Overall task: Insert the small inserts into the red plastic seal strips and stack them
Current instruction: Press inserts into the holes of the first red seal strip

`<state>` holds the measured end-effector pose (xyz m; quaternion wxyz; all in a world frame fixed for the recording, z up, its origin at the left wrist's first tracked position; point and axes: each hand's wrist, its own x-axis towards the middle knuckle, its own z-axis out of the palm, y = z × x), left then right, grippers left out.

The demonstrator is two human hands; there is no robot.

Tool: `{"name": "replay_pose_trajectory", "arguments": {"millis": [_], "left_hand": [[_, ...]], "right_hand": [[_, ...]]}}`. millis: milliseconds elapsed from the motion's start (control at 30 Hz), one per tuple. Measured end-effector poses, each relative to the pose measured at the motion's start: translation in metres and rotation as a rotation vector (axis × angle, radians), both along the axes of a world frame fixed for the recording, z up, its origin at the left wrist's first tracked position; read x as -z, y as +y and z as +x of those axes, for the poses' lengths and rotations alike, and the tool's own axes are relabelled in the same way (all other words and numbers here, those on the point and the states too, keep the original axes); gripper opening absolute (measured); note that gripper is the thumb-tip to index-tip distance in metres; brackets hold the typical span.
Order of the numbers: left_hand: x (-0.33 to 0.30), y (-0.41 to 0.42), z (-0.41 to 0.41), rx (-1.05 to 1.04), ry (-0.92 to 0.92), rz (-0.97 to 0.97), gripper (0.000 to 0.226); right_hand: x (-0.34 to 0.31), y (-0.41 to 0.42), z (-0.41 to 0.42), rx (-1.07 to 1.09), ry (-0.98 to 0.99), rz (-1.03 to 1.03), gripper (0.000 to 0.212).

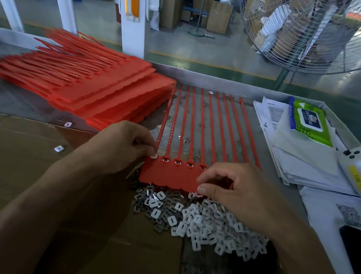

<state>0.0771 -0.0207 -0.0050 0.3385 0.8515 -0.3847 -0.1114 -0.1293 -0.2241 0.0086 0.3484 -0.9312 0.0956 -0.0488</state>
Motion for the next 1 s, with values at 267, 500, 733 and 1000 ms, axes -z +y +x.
{"name": "replay_pose_trajectory", "arguments": {"millis": [267, 500, 733, 1000], "left_hand": [[0.007, -0.005, -0.008, -0.108, -0.047, -0.002, 0.009], [0.006, -0.006, -0.011, -0.141, -0.013, -0.027, 0.007], [0.002, -0.007, -0.012, -0.16, 0.032, -0.012, 0.008], [-0.004, -0.013, -0.014, -0.178, 0.067, 0.043, 0.011]], "right_hand": [[-0.005, -0.002, -0.005, -0.105, 0.121, 0.003, 0.017], [-0.005, -0.002, -0.006, -0.103, 0.135, 0.005, 0.021], [-0.005, -0.003, -0.007, -0.101, 0.157, -0.003, 0.025], [-0.004, -0.001, -0.005, -0.086, 0.178, -0.003, 0.016]]}}
